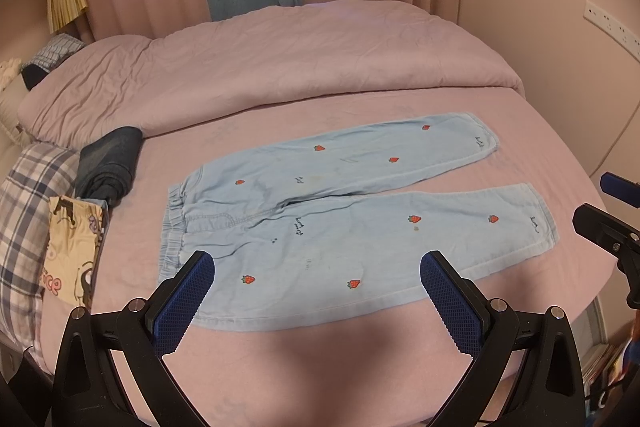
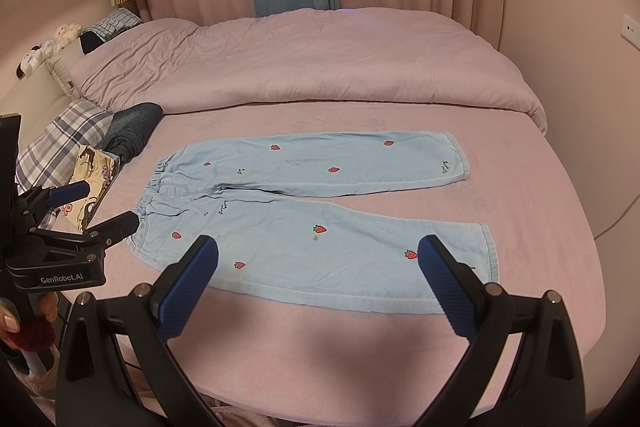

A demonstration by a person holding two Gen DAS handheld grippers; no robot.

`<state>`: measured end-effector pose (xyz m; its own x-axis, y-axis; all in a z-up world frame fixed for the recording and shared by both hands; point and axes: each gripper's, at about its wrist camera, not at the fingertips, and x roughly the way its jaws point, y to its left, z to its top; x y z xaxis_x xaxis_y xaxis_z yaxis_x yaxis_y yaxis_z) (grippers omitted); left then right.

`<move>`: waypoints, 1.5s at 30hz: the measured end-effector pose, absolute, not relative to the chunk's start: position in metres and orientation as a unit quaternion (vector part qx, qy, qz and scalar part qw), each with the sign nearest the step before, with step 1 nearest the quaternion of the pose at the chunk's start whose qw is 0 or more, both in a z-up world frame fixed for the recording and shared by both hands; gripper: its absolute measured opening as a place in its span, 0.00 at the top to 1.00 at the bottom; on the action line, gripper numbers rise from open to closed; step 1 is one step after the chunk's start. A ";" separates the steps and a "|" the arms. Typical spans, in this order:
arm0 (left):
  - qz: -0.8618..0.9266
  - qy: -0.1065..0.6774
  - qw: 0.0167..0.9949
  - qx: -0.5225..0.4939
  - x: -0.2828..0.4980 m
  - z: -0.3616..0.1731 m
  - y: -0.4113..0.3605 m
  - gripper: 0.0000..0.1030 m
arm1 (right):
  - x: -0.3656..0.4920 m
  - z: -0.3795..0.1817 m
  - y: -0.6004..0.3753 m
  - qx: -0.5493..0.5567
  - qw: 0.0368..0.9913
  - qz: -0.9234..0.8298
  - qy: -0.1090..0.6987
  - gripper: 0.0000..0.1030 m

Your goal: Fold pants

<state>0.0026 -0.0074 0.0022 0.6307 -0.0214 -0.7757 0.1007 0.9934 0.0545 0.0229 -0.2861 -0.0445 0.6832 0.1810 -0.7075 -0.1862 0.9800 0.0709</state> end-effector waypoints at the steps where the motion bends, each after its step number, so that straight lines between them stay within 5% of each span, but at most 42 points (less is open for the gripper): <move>1: -0.034 0.429 0.902 0.046 0.003 0.002 -0.008 0.01 | 0.023 -0.044 -0.286 -0.003 0.917 0.100 0.385 0.02; 28: -0.053 0.432 0.900 0.034 0.007 -0.007 -0.004 0.01 | 0.025 -0.052 -0.287 -0.003 0.915 0.104 0.389 0.02; 36: -0.076 0.481 0.868 -0.097 0.036 -0.067 0.065 0.01 | 0.041 -0.091 -0.271 0.008 0.895 0.183 0.406 0.03; 45: 0.020 0.475 0.872 -0.116 0.085 -0.122 0.167 0.01 | 0.114 -0.174 -0.234 -0.014 0.848 0.208 0.488 0.11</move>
